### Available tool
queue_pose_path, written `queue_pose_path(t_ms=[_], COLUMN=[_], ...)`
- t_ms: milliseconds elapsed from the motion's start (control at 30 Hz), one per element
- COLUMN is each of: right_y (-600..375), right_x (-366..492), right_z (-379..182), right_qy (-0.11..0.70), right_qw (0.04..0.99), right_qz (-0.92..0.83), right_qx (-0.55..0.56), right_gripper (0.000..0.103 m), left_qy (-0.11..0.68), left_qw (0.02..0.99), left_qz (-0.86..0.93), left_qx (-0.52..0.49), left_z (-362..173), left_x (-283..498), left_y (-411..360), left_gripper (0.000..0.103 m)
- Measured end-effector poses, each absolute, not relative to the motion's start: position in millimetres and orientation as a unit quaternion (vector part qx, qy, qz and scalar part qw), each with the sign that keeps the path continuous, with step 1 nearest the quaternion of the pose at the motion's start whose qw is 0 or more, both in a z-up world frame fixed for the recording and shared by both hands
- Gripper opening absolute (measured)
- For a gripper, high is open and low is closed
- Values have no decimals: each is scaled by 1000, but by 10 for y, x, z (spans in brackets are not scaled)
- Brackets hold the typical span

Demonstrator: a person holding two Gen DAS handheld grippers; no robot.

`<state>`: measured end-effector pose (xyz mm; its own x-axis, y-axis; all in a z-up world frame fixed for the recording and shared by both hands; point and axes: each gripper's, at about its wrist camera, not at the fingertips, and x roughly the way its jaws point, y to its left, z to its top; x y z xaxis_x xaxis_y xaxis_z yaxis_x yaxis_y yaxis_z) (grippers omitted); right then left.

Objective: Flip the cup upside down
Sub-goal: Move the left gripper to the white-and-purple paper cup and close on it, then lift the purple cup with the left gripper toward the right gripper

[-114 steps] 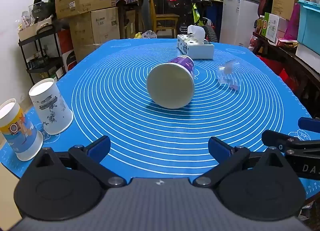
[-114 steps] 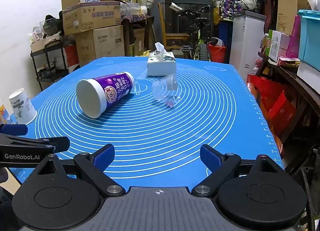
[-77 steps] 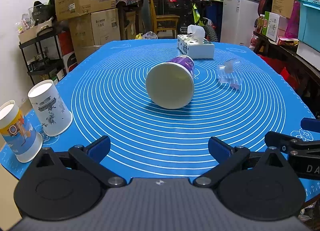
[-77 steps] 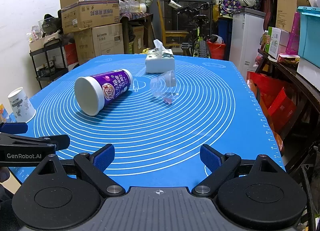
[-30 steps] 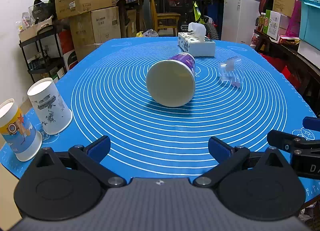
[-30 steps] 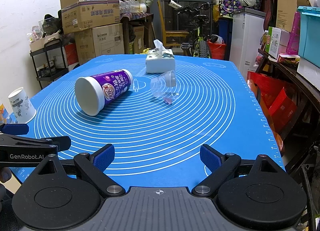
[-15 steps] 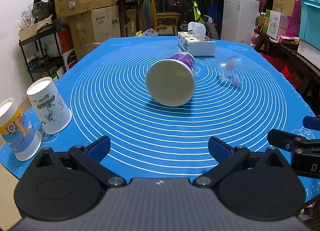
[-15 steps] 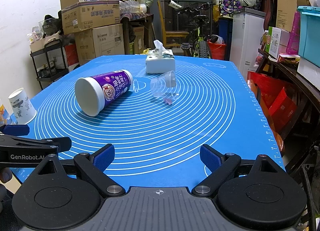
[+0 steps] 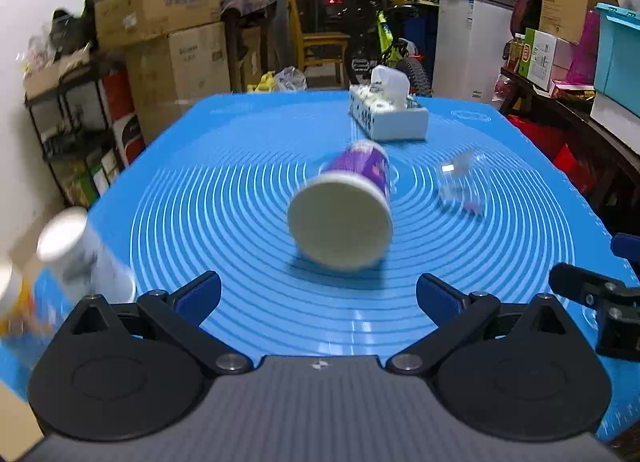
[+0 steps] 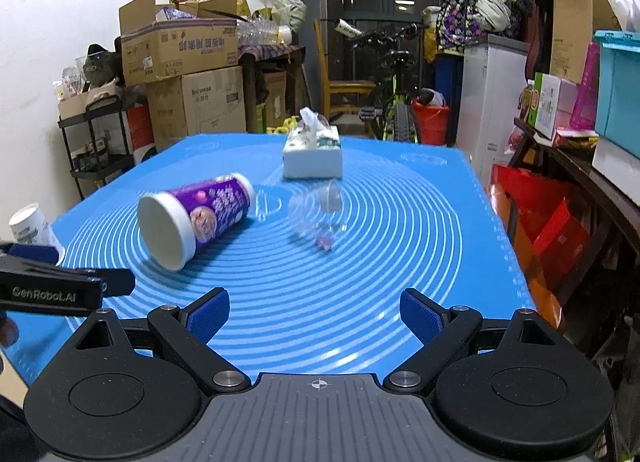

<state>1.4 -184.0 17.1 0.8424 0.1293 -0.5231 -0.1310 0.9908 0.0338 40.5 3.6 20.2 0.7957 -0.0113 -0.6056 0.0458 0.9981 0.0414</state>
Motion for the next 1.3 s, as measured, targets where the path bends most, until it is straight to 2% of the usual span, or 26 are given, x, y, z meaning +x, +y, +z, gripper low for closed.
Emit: queue_pose_path(t_ms=[267,500,567,600,633,900,1100,1300], right_y=[-1908,-2020,-2066,-2088,-2109,-2203,-2195,-2256], right_x=[290,411,427,435,438,404,315,164], right_z=[169,70,48,37,25,8,58,122], right_qy=[270,281,285,286,287,286,282,276], right_qw=[961,958,957,957,957,957,958,960], right_qz=[66,54,49,46,44,36,39,29], right_qx=[1,9,11,12,12,19,22,26], right_gripper=[93,93,93,93,93,93,93,93], left_qy=[308,379,400,411,425,427,402,409], left_qw=[949,918,907,902,896,897,909,906], left_qz=[-24,-29,-30,-33,-39,-34,-62,-91], left_qx=[67,115,125,127,124,106,92,63], left_z=[259,70,7,-22,-54,31,293,242], left_x=[994,1576,1659,1685,1707,1576,1227,848], left_y=[-142,-292,-317,-318,-314,-260,-395,-579], left_gripper=[102,102,96,85,79,75,74,74])
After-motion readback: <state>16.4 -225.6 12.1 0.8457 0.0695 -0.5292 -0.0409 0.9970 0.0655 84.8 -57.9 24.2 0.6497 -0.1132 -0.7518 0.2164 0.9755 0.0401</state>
